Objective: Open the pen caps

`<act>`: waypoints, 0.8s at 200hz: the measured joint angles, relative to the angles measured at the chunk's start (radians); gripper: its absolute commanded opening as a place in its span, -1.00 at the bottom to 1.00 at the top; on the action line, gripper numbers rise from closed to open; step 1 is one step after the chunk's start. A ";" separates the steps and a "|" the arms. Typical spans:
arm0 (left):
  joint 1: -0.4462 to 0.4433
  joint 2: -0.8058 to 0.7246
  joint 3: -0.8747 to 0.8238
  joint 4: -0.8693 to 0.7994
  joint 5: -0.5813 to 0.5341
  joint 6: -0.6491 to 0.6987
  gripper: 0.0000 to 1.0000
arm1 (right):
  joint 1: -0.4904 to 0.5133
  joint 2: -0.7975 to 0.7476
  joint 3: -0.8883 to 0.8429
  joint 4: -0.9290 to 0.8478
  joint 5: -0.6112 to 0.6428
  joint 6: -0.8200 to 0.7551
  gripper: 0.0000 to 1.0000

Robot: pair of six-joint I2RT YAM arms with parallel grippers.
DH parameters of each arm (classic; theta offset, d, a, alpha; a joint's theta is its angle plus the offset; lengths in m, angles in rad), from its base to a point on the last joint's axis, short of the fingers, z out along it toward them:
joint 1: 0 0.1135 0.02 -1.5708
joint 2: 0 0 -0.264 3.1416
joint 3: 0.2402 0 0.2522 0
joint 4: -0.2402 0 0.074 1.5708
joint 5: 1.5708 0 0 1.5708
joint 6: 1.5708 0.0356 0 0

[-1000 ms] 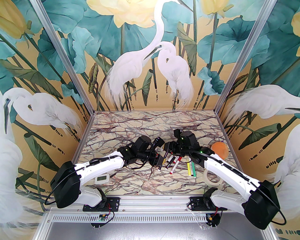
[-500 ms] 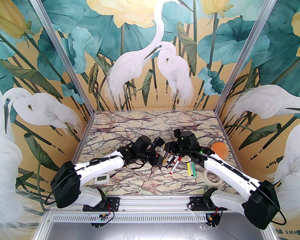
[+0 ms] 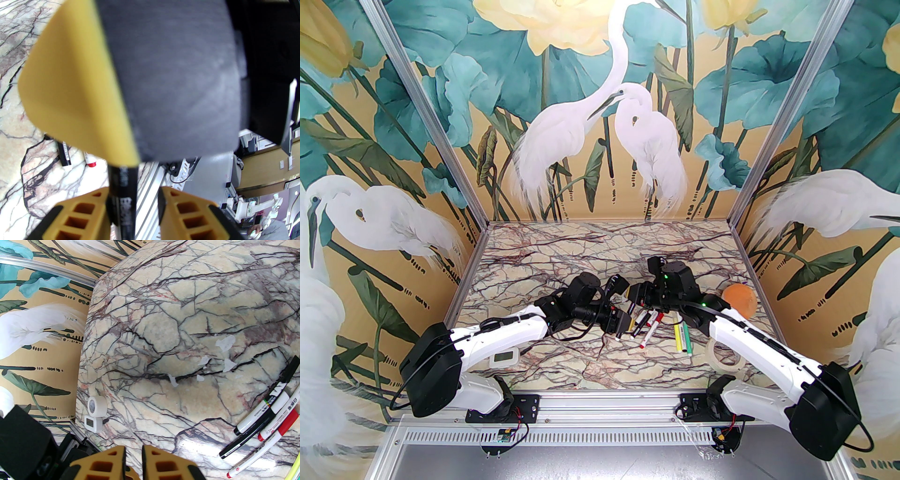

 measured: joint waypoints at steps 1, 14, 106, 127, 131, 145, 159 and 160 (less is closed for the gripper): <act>0.000 0.000 0.000 0.002 0.000 0.000 -0.36 | 0.000 0.000 0.000 0.002 -0.002 0.000 -0.72; 0.001 -0.006 -0.011 0.015 -0.004 -0.008 -0.40 | 0.000 0.000 0.000 0.007 -0.007 0.007 -0.72; 0.001 -0.037 -0.063 0.097 -0.019 -0.048 -0.56 | 0.000 -0.003 -0.008 0.101 -0.040 0.063 -0.71; 0.000 -0.043 -0.067 0.101 -0.028 -0.048 -0.66 | 0.002 -0.006 -0.008 0.100 -0.039 0.063 -0.71; 0.000 -0.045 -0.067 0.100 -0.029 -0.047 -0.71 | 0.002 -0.006 -0.008 0.100 -0.039 0.063 -0.72; 0.000 -0.051 -0.069 0.100 -0.031 -0.047 -0.79 | 0.003 -0.012 -0.008 0.101 -0.037 0.062 -0.72; 0.000 -0.052 -0.069 0.101 -0.030 -0.047 -0.84 | 0.004 -0.017 -0.008 0.101 -0.034 0.062 -0.72; 0.000 -0.052 -0.069 0.102 -0.030 -0.047 -0.84 | 0.003 -0.017 -0.008 0.101 -0.033 0.062 -0.73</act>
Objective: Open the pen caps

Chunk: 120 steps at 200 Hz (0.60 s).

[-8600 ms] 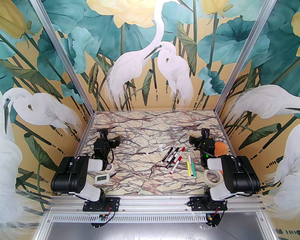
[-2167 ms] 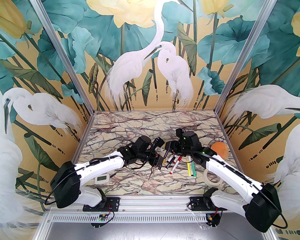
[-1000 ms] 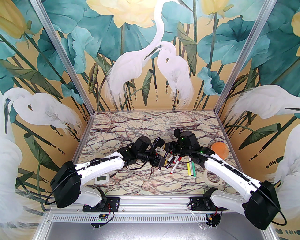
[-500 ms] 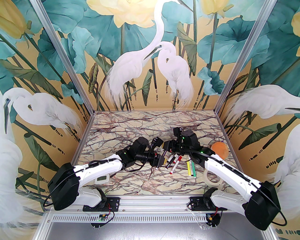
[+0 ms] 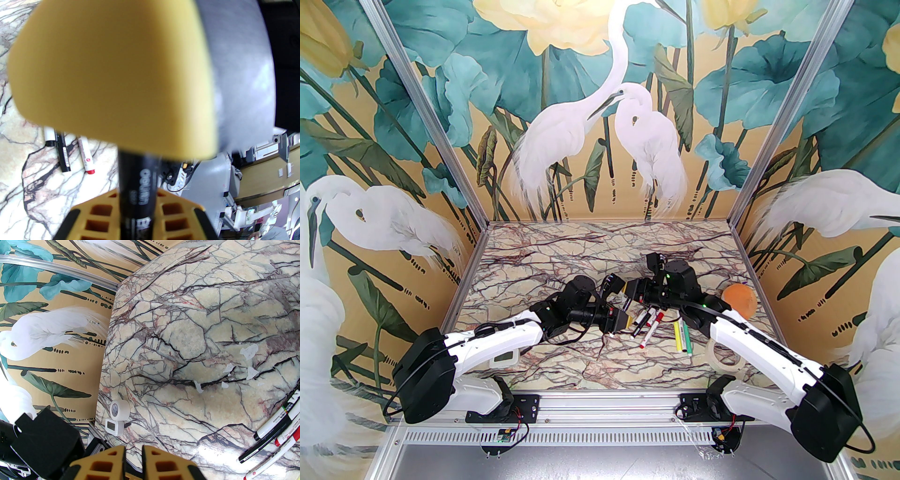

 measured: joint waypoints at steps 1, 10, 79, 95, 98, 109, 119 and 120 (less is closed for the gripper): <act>0.000 0.000 0.000 0.000 0.000 0.000 -0.84 | 0.000 0.000 0.000 0.000 0.001 0.000 -0.72; 0.000 0.000 0.000 0.000 0.001 0.000 -0.86 | 0.000 -0.001 0.000 0.000 0.002 0.000 -0.73; 0.021 -0.037 -0.037 0.058 0.084 -0.021 -0.98 | -0.011 -0.018 0.000 0.026 -0.076 -0.045 -0.77; 0.035 -0.058 -0.056 0.107 0.130 -0.051 -0.99 | -0.021 -0.025 0.000 0.061 -0.126 -0.054 -0.78; 0.037 -0.060 -0.059 0.118 0.139 -0.060 -0.98 | -0.023 -0.027 0.000 0.071 -0.137 -0.058 -0.77; 0.043 -0.070 -0.068 0.151 0.169 -0.083 -0.99 | -0.029 -0.030 0.000 0.094 -0.172 -0.065 -0.77; 0.048 -0.074 -0.073 0.179 0.193 -0.105 -0.99 | -0.038 -0.033 0.000 0.116 -0.205 -0.072 -0.78; 0.049 -0.074 -0.073 0.183 0.199 -0.109 -0.98 | -0.040 -0.034 0.000 0.119 -0.209 -0.074 -0.78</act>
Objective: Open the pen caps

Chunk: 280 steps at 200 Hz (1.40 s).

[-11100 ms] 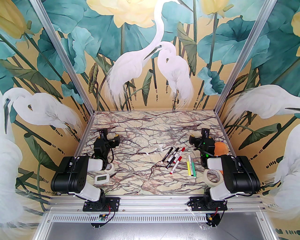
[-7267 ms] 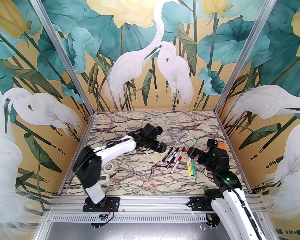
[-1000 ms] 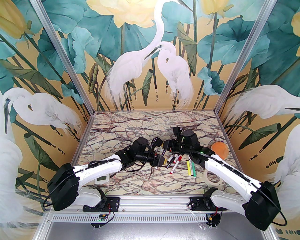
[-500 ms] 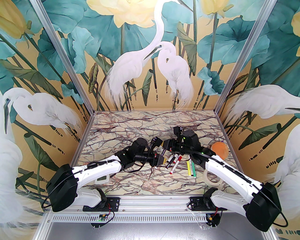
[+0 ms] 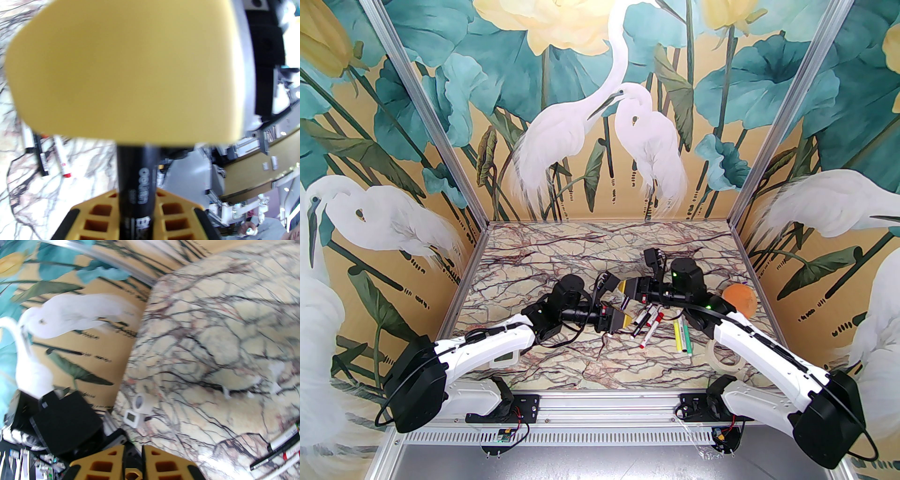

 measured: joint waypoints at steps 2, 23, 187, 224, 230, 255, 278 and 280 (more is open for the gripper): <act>0.001 0.000 0.000 0.002 0.001 -0.002 -0.99 | -0.001 0.000 0.000 0.002 -0.003 0.000 -0.77; 0.003 -0.002 0.000 0.035 0.021 -0.032 -1.00 | -0.022 -0.001 0.000 0.033 -0.058 -0.005 -0.78; -0.013 -0.023 0.057 -0.037 -0.131 0.015 -1.00 | -0.048 0.015 0.096 -0.078 0.002 0.006 -0.78; -0.046 0.012 0.097 -0.089 -0.228 0.035 -1.00 | -0.063 0.049 0.136 -0.157 0.040 0.021 -0.80; -0.050 0.018 0.098 -0.093 -0.241 0.035 -1.00 | -0.069 0.057 0.136 -0.164 0.038 0.029 -0.80; -0.062 0.031 0.108 -0.115 -0.294 0.036 -1.00 | -0.096 0.082 0.136 -0.180 0.022 0.057 -0.80; -0.079 0.032 0.110 -0.198 -0.287 0.039 -1.00 | -0.191 0.100 0.143 -0.130 0.098 0.078 -0.80; -0.080 0.032 0.110 -0.204 -0.285 0.039 -1.00 | -0.198 0.101 0.143 -0.123 0.102 0.080 -0.80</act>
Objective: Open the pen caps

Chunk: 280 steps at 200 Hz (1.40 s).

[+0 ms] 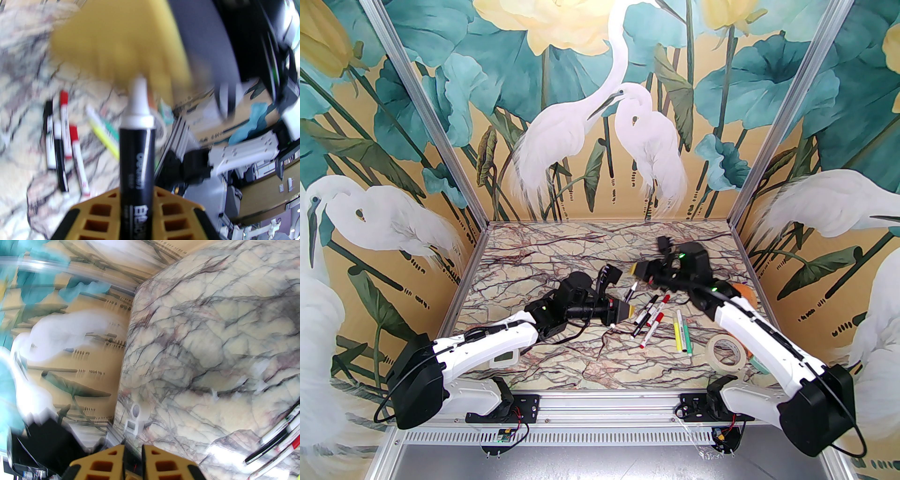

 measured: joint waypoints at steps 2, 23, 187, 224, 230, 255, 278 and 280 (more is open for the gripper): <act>-0.002 0.001 0.000 -0.004 0.004 0.000 -1.00 | -0.010 0.003 0.000 0.008 0.006 0.000 -0.80; -0.004 0.016 -0.001 -0.013 0.059 -0.009 -1.00 | -0.031 0.021 -0.002 0.088 0.018 0.006 -0.80; 0.116 -0.301 -0.218 -0.317 -0.235 -0.052 -1.00 | 0.383 0.020 -0.080 -0.184 0.378 -0.160 -0.76; 0.116 -0.432 -0.267 -0.377 -0.336 -0.037 -1.00 | 0.414 0.126 -0.080 -0.228 0.468 -0.165 -0.75; 0.116 -0.452 -0.267 -0.383 -0.355 -0.034 -1.00 | 0.413 0.146 -0.078 -0.235 0.485 -0.172 -0.75; 0.119 -0.486 -0.267 -0.396 -0.406 -0.030 -1.00 | 0.396 0.246 -0.021 -0.270 0.524 -0.210 -0.72; 0.124 -0.481 -0.267 -0.418 -0.426 -0.026 -1.00 | 0.377 0.344 0.067 -0.279 0.541 -0.248 -0.71; 0.125 -0.480 -0.266 -0.421 -0.429 -0.026 -1.00 | 0.374 0.351 0.075 -0.281 0.541 -0.253 -0.71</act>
